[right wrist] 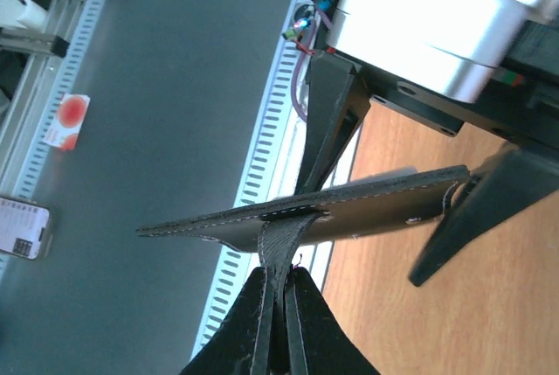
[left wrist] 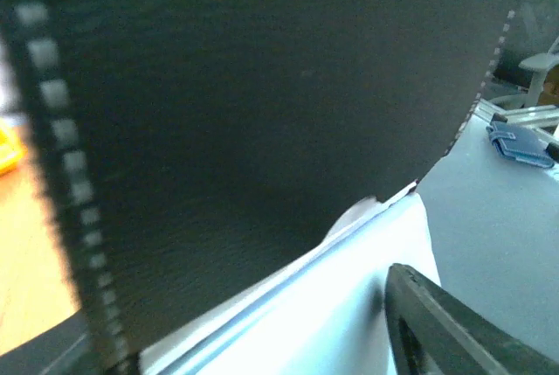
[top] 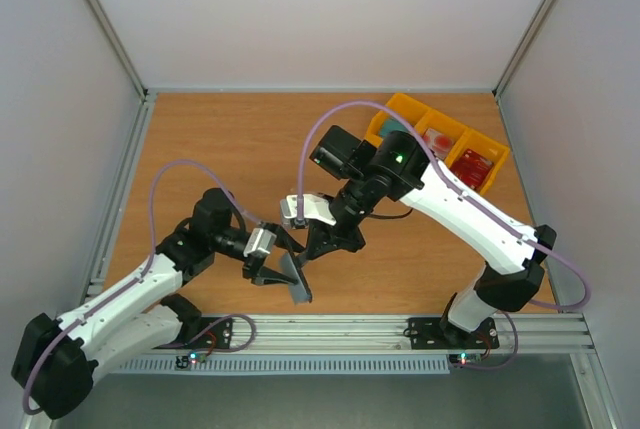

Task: Take the credit cards out of the card holder

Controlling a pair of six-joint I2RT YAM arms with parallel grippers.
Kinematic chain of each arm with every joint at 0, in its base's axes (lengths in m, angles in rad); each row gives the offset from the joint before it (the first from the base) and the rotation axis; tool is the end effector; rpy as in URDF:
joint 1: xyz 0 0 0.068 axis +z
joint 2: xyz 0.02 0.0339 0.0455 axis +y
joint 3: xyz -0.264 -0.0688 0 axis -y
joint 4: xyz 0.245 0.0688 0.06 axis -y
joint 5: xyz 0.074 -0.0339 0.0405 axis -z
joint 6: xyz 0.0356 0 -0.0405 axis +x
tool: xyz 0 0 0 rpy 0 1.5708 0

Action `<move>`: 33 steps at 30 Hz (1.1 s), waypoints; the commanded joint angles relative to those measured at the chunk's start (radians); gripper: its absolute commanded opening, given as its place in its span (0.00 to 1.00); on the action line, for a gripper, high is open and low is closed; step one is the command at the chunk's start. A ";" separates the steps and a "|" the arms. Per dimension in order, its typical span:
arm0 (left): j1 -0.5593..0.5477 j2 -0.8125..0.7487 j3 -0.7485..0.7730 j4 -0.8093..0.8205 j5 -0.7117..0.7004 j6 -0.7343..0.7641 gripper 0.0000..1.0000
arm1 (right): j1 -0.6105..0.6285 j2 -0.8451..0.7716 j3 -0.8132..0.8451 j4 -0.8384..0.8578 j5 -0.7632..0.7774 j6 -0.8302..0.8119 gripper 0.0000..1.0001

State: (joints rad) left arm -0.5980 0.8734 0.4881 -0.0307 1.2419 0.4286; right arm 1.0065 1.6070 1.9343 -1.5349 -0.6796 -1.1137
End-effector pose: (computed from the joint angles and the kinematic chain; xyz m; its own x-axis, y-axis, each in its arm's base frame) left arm 0.1283 -0.1282 0.2448 0.0691 0.1153 -0.9909 0.9549 -0.2950 0.0323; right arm 0.1300 0.2472 0.4178 0.4763 -0.5526 -0.6840 -0.7914 -0.6084 -0.0595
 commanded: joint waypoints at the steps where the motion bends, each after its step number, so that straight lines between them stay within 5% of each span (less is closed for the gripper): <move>1: -0.018 0.009 -0.006 0.084 0.031 0.006 0.61 | 0.007 -0.053 -0.005 0.043 0.067 -0.033 0.01; 8: -0.021 -0.030 -0.010 0.042 -0.003 -0.014 0.01 | -0.028 -0.103 -0.117 0.133 0.166 -0.004 0.01; 11: -0.020 -0.060 0.010 -0.081 -0.059 -0.008 0.00 | -0.090 -0.149 -0.186 0.216 0.181 0.055 0.10; 13: -0.020 -0.080 0.022 -0.136 -0.123 -0.033 0.00 | -0.130 -0.189 -0.245 0.280 0.213 0.091 0.45; 16: -0.020 -0.096 0.037 -0.159 -0.258 -0.197 0.00 | -0.149 -0.260 -0.328 0.361 0.291 0.137 0.75; 20: -0.018 -0.098 0.031 -0.103 -0.344 -0.378 0.00 | -0.150 -0.378 -0.417 0.451 0.276 0.182 0.88; 24: -0.009 -0.105 0.033 -0.037 -0.358 -0.469 0.00 | -0.151 -0.439 -0.498 0.415 0.084 0.189 0.91; 27: 0.002 -0.108 0.046 -0.054 -0.356 -0.487 0.00 | -0.149 -0.438 -0.584 0.440 0.166 0.232 0.98; 33: 0.006 -0.120 0.043 -0.040 -0.340 -0.489 0.00 | -0.149 -0.438 -0.784 0.844 0.152 0.325 0.99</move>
State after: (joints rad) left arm -0.5961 0.7727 0.4973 -0.1440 0.8917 -0.0273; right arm 0.8574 1.1538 1.2346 -0.9756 -0.5045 -0.8726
